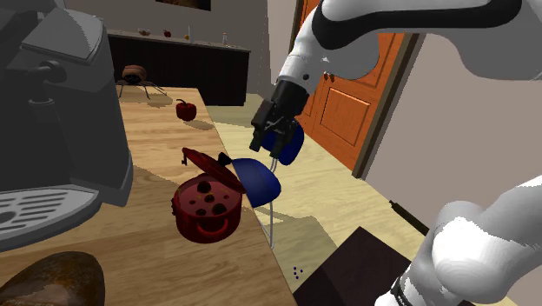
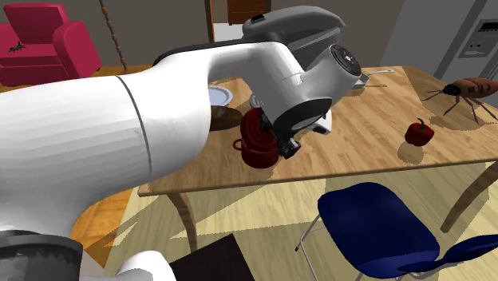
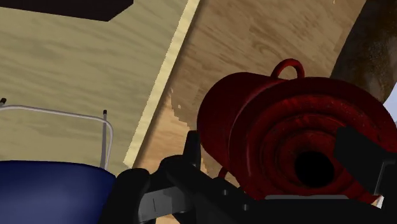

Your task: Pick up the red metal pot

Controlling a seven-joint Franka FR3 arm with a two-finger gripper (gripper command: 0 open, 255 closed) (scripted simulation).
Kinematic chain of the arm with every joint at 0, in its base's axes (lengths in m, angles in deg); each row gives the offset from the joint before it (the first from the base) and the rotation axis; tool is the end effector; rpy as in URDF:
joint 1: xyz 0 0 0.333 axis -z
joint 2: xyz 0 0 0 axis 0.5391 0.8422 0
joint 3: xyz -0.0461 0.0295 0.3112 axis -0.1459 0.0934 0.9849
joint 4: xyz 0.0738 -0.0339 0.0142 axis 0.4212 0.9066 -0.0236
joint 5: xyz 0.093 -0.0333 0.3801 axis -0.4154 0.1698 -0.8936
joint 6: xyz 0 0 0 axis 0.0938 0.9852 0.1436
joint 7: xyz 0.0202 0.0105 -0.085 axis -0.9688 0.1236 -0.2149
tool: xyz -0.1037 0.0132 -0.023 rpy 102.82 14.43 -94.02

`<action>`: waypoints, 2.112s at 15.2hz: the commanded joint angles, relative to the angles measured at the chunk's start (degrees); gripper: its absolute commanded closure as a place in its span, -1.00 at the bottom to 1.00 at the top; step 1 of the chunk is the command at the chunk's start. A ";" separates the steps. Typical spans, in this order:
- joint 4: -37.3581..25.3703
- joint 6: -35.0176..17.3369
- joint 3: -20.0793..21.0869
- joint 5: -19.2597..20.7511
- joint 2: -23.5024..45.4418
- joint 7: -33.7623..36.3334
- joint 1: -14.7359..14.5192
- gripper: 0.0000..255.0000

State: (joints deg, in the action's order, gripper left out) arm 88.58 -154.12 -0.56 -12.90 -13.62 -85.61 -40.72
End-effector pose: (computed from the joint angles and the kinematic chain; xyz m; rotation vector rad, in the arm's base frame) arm 0.4048 0.1694 0.5647 -2.5947 -0.2138 0.0663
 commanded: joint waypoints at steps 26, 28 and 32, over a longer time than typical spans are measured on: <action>-3.48 -9.15 1.43 -11.76 8.43 -3.15 -3.10 1.00; -4.72 -8.04 1.32 -11.38 8.27 -2.21 -3.02 1.00; -7.34 -5.82 1.09 -10.65 8.08 -0.38 -2.85 1.00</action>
State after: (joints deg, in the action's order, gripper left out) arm 82.16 -160.63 0.64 -23.73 -5.49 -86.50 -43.65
